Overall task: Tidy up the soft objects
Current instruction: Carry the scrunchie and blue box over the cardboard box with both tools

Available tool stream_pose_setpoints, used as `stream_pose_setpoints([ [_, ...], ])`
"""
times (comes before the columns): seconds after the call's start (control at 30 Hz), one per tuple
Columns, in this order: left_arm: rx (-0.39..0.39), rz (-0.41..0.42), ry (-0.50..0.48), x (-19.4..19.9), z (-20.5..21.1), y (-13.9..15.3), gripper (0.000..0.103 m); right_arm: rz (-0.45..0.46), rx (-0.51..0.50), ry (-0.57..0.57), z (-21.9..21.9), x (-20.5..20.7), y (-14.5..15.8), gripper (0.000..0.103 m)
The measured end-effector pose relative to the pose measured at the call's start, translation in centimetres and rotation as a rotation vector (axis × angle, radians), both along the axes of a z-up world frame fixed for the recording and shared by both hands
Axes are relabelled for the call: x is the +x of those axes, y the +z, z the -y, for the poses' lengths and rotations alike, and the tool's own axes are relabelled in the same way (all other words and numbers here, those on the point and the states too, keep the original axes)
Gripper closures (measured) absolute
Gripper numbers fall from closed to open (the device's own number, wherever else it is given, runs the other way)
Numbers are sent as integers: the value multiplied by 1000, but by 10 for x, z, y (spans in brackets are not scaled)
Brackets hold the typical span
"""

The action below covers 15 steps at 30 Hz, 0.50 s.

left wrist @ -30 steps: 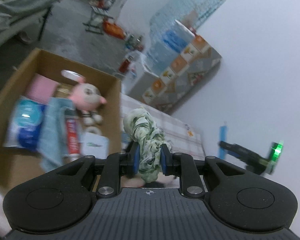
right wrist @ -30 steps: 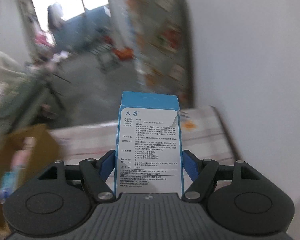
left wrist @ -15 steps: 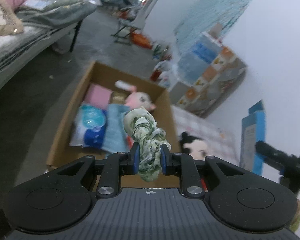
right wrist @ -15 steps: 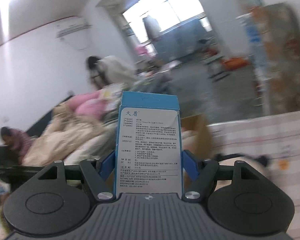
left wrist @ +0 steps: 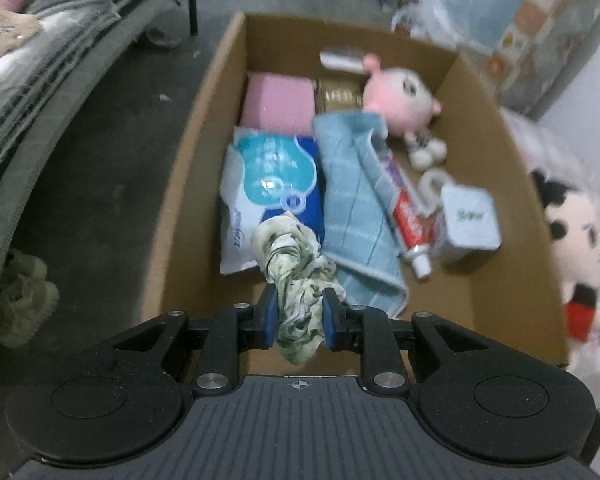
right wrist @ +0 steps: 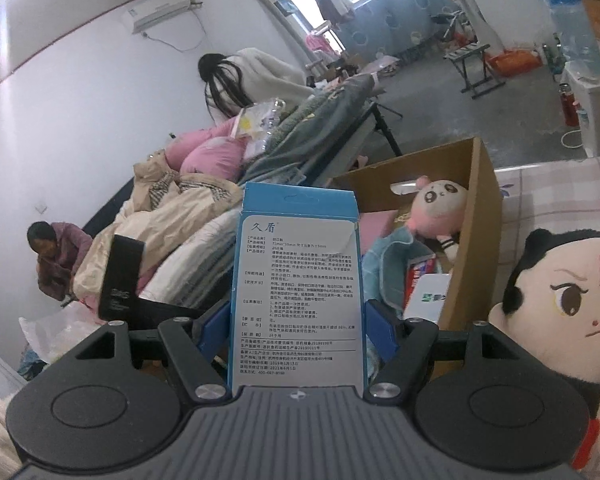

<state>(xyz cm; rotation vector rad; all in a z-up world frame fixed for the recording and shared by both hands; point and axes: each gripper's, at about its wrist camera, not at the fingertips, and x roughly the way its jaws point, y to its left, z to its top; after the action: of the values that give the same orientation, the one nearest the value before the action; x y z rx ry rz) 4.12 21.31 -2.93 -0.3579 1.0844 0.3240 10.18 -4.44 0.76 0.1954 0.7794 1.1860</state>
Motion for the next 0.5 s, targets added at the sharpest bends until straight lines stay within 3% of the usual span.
stream_pose_setpoints([
  [0.17, 55, -78, -20, 10, 4, -18, 75, 16, -26, -12, -3, 6, -11, 20],
  [0.5, 129, -102, 32, 7, -1, -20, 56, 59, -42, -21, 5, 0, -14, 20],
])
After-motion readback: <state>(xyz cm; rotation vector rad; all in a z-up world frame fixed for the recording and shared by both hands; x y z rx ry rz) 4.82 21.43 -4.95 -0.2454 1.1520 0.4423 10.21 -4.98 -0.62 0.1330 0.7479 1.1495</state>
